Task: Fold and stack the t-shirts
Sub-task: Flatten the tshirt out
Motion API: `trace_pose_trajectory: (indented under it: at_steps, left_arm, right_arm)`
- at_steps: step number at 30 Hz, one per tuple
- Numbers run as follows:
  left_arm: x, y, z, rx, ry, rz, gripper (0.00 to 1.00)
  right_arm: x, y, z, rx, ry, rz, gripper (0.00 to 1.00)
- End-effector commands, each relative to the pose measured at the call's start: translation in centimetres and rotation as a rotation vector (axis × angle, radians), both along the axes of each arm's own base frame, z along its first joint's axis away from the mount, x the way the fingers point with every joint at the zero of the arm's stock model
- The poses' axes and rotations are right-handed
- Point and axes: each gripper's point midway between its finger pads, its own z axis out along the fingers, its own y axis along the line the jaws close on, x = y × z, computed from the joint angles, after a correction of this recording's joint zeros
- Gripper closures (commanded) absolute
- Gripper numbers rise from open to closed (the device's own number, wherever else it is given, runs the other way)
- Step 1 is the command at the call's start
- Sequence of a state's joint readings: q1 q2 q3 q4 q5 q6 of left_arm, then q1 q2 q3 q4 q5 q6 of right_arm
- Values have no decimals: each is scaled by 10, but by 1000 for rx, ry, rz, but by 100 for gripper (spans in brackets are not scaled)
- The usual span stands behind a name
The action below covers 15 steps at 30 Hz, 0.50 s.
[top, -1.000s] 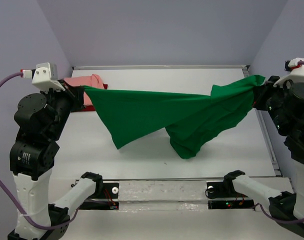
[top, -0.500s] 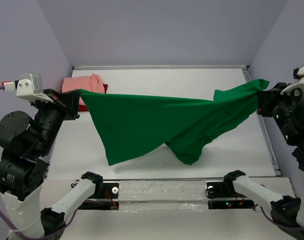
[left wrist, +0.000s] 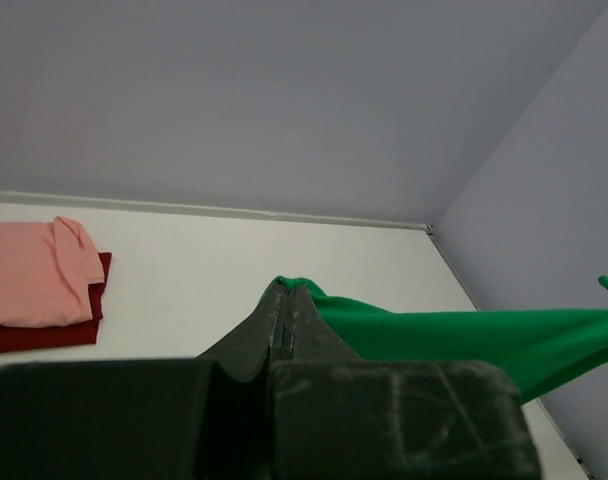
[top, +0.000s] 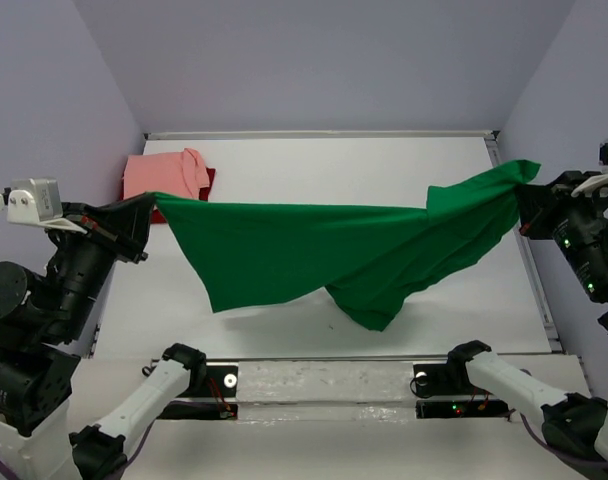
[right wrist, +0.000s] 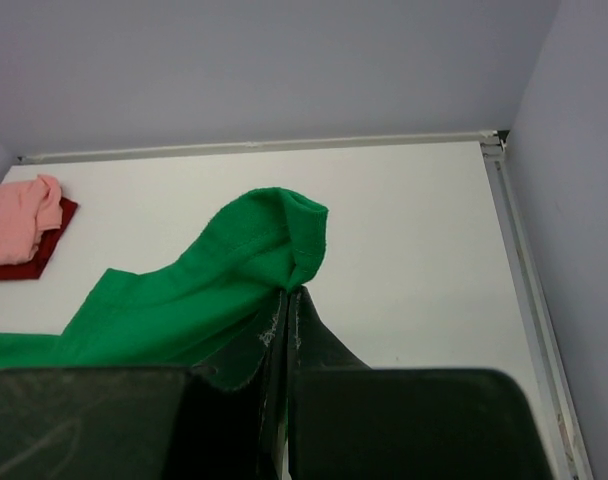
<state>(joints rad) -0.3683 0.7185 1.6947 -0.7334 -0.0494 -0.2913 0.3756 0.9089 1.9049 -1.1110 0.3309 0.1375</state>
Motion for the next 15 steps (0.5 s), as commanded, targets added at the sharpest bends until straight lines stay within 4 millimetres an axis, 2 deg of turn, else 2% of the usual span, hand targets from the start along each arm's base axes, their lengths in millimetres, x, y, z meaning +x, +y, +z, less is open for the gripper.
trace_pose_trajectory:
  at_steps: [1,3,4,7,10,13,15]
  left_arm:
    - [27,-5,-3,6,20,30,100]
    - [49,-10,-30,26,112,53,100]
    - [70,-15,-48,52,188,70,100]
    - [111,-32,-108,114,373,72,100]
    - [144,-55,-162,146,500,26,100]
    - [172,-67,-196,174,572,18,100]
    - [186,-72,-201,185,575,11,100]
  right_arm:
    - [17,5,4,-16,9,-8,100]
    - [38,5,-10,-42,76,-56,100]
    - [44,5,-14,-46,92,-72,100]
    - [67,13,-27,-62,158,-88,100]
    - [92,19,-41,-95,217,-109,100]
    - [116,27,-54,-119,261,-118,100]
    - [127,29,-62,-133,288,-137,100]
